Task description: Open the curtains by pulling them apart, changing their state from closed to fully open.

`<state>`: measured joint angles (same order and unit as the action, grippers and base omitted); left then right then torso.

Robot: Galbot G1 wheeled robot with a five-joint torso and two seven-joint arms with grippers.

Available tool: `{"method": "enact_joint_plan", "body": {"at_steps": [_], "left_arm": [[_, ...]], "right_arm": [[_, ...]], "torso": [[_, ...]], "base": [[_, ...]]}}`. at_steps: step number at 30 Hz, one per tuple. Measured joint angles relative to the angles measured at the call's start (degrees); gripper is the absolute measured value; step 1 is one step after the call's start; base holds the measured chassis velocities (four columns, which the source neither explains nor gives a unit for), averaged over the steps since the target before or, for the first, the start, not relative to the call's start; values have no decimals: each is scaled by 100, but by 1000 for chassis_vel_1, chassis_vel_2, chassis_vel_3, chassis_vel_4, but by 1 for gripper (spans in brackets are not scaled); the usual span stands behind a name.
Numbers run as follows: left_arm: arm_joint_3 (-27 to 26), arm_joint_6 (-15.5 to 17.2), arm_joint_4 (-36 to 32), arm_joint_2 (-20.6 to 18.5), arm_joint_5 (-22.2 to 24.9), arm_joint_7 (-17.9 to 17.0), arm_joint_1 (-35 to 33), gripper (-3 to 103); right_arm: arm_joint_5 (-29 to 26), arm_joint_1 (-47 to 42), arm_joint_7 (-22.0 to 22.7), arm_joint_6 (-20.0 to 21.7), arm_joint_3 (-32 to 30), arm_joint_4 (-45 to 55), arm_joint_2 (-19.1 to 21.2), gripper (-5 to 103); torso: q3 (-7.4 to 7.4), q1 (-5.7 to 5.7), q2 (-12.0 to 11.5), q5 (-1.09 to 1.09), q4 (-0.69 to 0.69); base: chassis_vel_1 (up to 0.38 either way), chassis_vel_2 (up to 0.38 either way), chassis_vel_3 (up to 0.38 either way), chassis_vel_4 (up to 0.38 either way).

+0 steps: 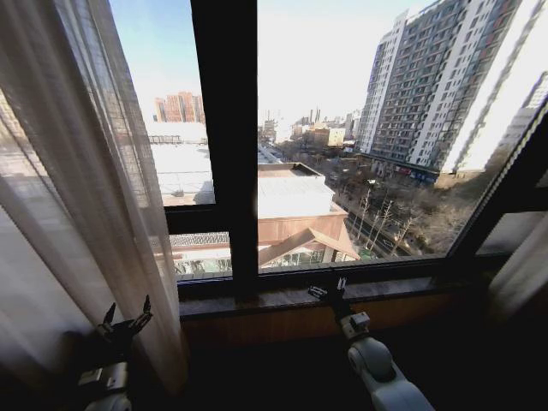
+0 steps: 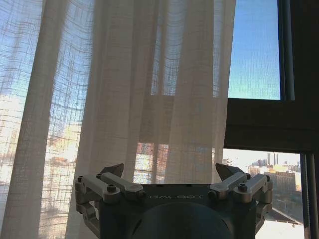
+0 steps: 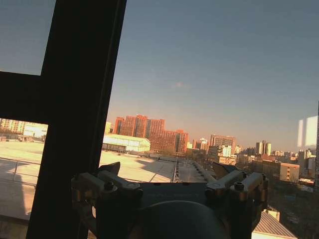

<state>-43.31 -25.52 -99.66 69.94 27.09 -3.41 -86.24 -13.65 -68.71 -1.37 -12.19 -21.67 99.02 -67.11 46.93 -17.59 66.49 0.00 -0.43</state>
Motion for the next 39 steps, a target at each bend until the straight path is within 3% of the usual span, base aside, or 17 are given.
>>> {"method": "enact_joint_plan", "body": {"at_steps": [39], "left_arm": [[0, 0, 0, 0, 0, 0, 0, 100]], "right_arm": [[0, 0, 0, 0, 0, 0, 0, 100]], "torso": [[0, 0, 0, 0, 0]], "base": [[0, 0, 0, 0]]}}
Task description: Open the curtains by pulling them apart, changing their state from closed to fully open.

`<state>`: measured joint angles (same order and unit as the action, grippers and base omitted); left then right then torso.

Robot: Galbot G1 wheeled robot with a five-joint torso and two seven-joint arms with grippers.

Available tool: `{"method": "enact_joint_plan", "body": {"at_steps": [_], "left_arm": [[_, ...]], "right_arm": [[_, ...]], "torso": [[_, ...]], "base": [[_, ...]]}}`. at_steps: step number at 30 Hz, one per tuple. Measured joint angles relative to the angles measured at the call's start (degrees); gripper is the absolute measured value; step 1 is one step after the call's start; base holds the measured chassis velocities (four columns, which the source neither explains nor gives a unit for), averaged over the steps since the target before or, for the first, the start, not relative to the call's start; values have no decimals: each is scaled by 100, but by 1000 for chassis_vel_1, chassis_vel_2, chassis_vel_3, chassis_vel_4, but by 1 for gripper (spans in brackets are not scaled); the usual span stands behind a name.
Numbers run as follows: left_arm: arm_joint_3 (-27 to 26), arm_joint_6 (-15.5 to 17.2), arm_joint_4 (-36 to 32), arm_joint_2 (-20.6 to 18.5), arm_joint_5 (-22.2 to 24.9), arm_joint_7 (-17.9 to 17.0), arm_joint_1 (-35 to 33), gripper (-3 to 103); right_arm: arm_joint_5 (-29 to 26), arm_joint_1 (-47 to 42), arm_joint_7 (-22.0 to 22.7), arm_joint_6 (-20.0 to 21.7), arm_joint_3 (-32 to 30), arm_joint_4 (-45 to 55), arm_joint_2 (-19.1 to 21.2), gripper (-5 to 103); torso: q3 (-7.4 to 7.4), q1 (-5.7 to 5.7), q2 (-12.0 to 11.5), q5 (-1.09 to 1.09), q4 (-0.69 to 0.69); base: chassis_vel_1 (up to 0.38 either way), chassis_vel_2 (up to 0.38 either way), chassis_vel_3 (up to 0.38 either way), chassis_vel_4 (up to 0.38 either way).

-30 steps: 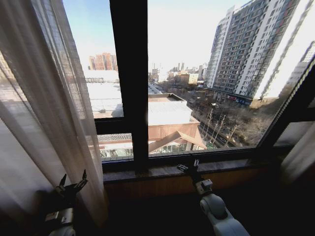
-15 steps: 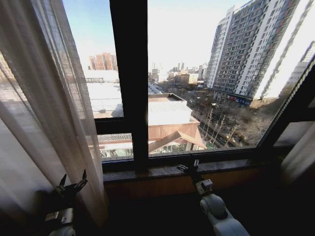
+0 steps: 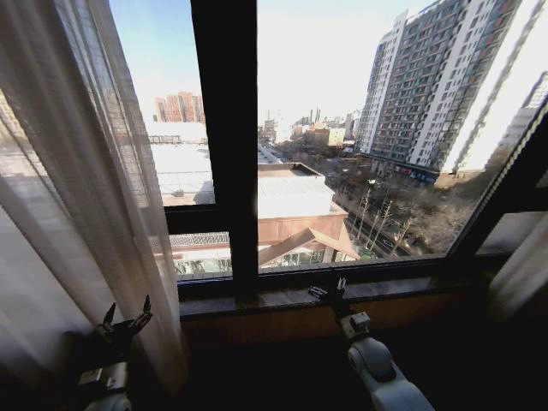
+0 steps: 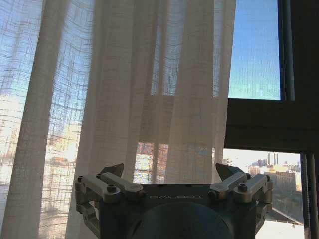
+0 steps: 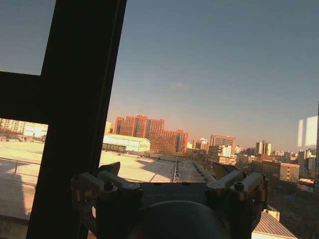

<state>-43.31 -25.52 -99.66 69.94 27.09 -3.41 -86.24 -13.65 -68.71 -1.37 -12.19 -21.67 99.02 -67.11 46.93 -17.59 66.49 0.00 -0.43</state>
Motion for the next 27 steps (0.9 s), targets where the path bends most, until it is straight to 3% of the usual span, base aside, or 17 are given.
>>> {"method": "enact_joint_plan", "body": {"at_steps": [8, 11, 14, 16, 17, 21, 22, 26, 27], "left_arm": [[42, 190, -23, 18, -32, -1, 97, 100], [164, 713, -135, 83, -131, 3, 359, 100], [235, 993, -194, 121, -186, 6, 499, 100], [352, 1498, -300, 186, -284, 11, 748, 100], [352, 1498, -300, 186, -284, 11, 748, 100], [529, 2245, -457, 281, -427, 24, 1116, 100], [529, 2245, -457, 281, -427, 24, 1116, 100], [691, 2928, -598, 369, -558, 34, 1453, 100], [691, 2928, -598, 369, -558, 34, 1453, 100]], "right_arm": [[0, 0, -1, 0, 0, 0, 0, 100], [0, 0, 0, 0, 0, 0, 1, 100], [0, 0, -1, 0, 0, 0, 0, 100], [0, 0, -1, 0, 0, 0, 0, 100], [0, 0, -1, 0, 0, 0, 0, 100], [0, 0, -1, 0, 0, 0, 0, 100], [0, 0, -1, 0, 0, 0, 0, 100], [0, 0, -1, 0, 0, 0, 0, 100], [0, 0, -1, 0, 0, 0, 0, 100]], "torso": [[0, 0, 0, -1, 1], [0, 0, 0, 0, -1], [0, 0, 0, 0, -1], [0, 0, 0, -1, 0], [0, 0, 0, -1, 0], [0, 0, 0, -1, 0], [0, 0, 0, -1, 0], [1, 0, 0, -1, 0], [1, 0, 0, -1, 0]], "base": [[0, 0, 0, 0], [0, 0, 0, 0], [0, 0, 0, 0], [0, 0, 0, 0], [0, 0, 0, 0], [0, 0, 0, 0], [0, 0, 0, 0], [0, 0, 0, 0], [0, 0, 0, 0]]}}
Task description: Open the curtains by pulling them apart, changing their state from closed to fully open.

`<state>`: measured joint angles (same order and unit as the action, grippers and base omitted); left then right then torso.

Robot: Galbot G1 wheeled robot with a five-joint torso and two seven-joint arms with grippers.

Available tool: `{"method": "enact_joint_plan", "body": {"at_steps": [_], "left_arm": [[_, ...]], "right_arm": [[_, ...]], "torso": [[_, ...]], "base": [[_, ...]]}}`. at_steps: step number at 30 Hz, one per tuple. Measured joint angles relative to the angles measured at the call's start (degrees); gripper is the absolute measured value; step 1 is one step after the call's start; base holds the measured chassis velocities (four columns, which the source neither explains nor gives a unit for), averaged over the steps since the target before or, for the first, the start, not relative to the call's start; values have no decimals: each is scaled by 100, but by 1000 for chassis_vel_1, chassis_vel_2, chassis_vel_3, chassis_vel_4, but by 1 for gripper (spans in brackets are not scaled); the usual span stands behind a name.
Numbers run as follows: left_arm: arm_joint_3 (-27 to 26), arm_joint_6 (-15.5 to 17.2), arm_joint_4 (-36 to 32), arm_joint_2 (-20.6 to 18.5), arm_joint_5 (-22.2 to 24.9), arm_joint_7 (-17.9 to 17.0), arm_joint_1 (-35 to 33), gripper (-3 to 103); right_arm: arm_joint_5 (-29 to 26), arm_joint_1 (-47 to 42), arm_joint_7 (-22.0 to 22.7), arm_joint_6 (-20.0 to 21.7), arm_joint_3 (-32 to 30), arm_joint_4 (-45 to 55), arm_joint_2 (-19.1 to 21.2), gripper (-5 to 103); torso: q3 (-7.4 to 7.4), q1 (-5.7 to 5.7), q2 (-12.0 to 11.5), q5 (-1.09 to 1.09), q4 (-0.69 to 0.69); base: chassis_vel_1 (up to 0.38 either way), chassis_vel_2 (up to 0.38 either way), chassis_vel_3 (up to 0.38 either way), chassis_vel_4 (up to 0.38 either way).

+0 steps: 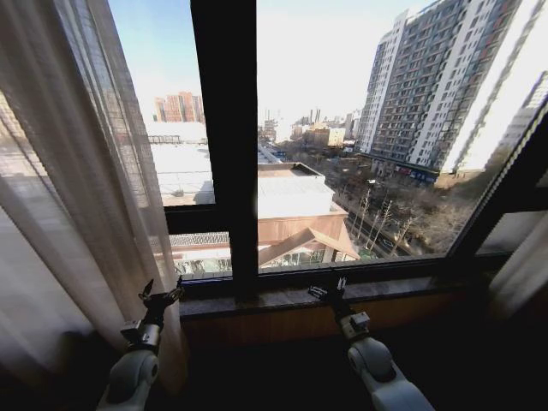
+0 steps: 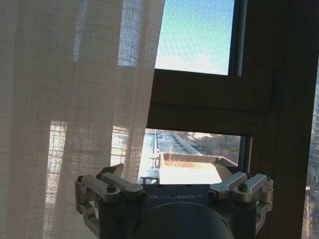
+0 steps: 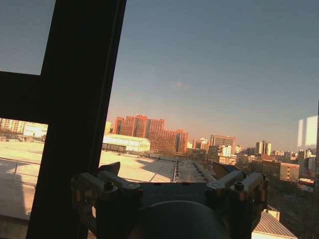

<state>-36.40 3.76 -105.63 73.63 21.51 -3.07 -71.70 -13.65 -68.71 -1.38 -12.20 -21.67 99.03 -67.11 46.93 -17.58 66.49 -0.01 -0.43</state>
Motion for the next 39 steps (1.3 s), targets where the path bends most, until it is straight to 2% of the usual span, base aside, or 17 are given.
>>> {"method": "enact_joint_plan", "body": {"at_steps": [1, 3, 4, 6, 15, 19, 20, 21, 22, 24, 26, 33, 36, 37, 38, 39], "left_arm": [[71, 303, -64, 38, -58, 5, 149, 100], [152, 645, -135, 82, -125, 10, 320, 100], [152, 645, -135, 82, -125, 10, 320, 100], [217, 906, -194, 119, -176, 16, 453, 100], [239, 983, -180, 124, -191, 17, 522, 100], [242, 699, 196, 27, -151, 6, 704, 100], [240, 409, 536, -60, -101, -25, 858, 100], [238, 260, 713, -108, -74, -41, 937, 100], [238, 260, 713, -108, -74, -41, 937, 100], [222, -201, 1262, -258, 7, -104, 1187, 100], [221, -329, 1399, -295, 29, -113, 1248, 100], [219, -386, 1446, -308, 41, -113, 1260, 100], [172, -517, 1395, -272, 6, -126, 1120, 100], [106, -699, 1255, -197, -69, -144, 897, 100], [60, -832, 1170, -130, -133, -164, 644, 100], [60, -832, 1170, -130, -133, -164, 644, 100]], "right_arm": [[0, 0, 0, 0, 0, 0, 0, 100], [0, 0, 0, 0, 0, 0, 0, 100], [0, 0, 0, 0, 0, 0, 0, 100], [0, 0, 0, 0, 0, 0, 0, 100], [0, 0, 0, 0, 0, 0, 0, 100], [0, 0, 0, 0, 0, 0, 0, 100], [0, 0, 0, 0, 0, 0, 0, 100], [0, 0, 0, 0, 0, 0, 0, 100], [0, 0, 0, 0, 0, 0, 0, 100], [0, 0, 0, 0, 0, 0, 0, 100], [0, 0, 0, 0, 0, 0, 0, 100], [0, 0, 0, 0, 0, 0, 0, 100], [0, 0, 0, 0, 0, 0, 0, 100], [0, 0, 0, 0, 0, 0, 0, 100], [0, 0, 0, 1, 0, 0, 0, 100], [0, 0, 0, 1, 0, 0, 0, 100]], "torso": [[0, 0, 0, 0, 0], [0, 0, 0, 0, 0], [0, 0, 0, 0, 0], [0, -1, 0, 0, -2], [-1, 0, 0, 1, 1], [0, 0, 0, 0, 0], [0, 0, 0, 1, 0], [0, 0, 0, 1, 0], [0, 0, 0, 1, 0], [0, -1, 0, 2, 0], [0, -1, 0, 2, 1], [-1, 0, 0, 0, -1], [-1, -1, 0, 0, -3], [-1, -1, 0, 0, -3], [1, -1, 0, 5, 7], [1, -1, 0, 5, 7]], "base": [[0, 0, 0, 0], [0, 0, 0, 0], [0, 0, 0, 0], [0, 0, 0, 0], [0, 0, 0, 0], [0, 0, 0, 0], [0, 0, 0, 0], [0, 0, 0, 0], [0, 0, 0, 0], [0, 0, 0, 0], [0, 0, 0, 0], [0, 0, 0, 0], [0, 0, 0, 0], [0, 0, 0, 0], [0, 0, 0, 0], [0, 0, 0, 0]]}}
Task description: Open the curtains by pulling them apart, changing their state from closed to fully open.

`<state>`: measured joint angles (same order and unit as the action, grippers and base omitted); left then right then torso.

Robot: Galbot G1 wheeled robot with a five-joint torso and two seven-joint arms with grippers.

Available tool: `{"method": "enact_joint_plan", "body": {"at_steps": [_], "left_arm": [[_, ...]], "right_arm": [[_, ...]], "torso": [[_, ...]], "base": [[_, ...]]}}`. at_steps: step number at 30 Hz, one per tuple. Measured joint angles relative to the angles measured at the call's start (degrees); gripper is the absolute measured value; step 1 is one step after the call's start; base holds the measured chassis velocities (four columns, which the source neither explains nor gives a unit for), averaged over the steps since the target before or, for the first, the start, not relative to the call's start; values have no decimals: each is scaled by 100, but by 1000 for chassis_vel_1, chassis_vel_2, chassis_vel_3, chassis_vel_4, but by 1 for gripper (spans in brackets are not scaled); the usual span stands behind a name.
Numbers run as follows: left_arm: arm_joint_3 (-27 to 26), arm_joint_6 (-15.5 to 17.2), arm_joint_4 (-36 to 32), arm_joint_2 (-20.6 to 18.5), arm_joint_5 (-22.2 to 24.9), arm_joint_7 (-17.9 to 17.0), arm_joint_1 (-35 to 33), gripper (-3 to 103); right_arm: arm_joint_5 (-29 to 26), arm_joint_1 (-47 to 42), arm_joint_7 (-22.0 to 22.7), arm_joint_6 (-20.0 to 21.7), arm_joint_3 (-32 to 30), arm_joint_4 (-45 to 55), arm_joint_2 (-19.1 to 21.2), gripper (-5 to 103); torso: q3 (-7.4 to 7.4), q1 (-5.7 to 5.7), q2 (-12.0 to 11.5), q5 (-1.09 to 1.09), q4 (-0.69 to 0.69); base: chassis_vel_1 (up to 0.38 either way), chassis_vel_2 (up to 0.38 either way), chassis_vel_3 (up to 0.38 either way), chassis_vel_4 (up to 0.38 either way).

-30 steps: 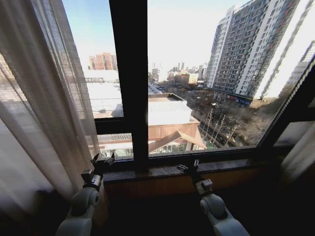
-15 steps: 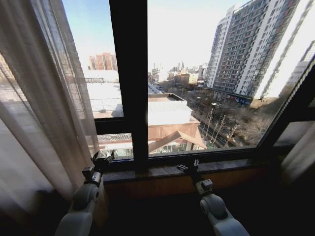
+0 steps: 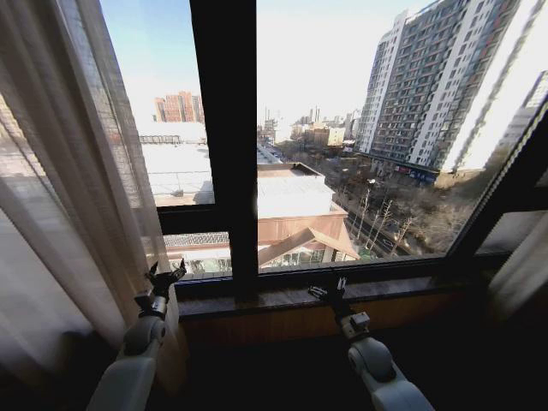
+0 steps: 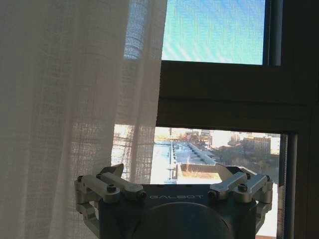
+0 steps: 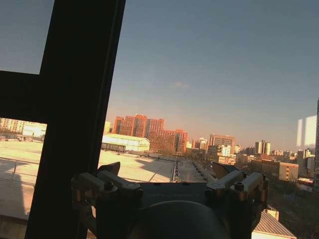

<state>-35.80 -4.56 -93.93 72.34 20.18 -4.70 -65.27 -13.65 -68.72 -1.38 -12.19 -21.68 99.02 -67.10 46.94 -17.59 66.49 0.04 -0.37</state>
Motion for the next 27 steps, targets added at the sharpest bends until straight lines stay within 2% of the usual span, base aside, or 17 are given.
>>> {"method": "enact_joint_plan", "body": {"at_steps": [4, 6, 9, 13, 17, 27], "left_arm": [[-37, -73, -73, 24, -33, -20, -121, 100], [-43, -86, -108, 40, -52, -24, -165, 100], [-86, -149, -294, 102, -137, -61, -329, 100], [-172, -239, -821, 294, -319, -232, -893, 100], [-224, -284, -903, 330, -332, -270, -1059, 100], [-704, -398, -885, 124, -163, -316, -1270, 100]], "right_arm": [[0, 0, 0, 0, 0, 0, 0, 100], [0, 0, 0, 0, 0, 0, 0, 100], [0, 1, 0, 0, 0, 0, 0, 100], [0, 1, 0, 0, 0, 0, 0, 100], [0, 0, 0, 0, 0, 0, 0, 100], [0, 0, 0, 0, 0, 0, 0, 100]], "torso": [[-2, 1, 1, -7, -4], [-2, 1, 1, -5, -11], [-2, 0, 1, -5, -10], [-2, 1, 1, -4, -2], [-2, 2, 1, -4, -9], [-2, 1, 1, -4, -6]], "base": [[0, 0, 0, 0], [0, 0, 0, 0], [0, 0, 0, 0], [0, 0, 0, 0], [0, 0, 0, 0], [0, 0, 0, 0]]}}
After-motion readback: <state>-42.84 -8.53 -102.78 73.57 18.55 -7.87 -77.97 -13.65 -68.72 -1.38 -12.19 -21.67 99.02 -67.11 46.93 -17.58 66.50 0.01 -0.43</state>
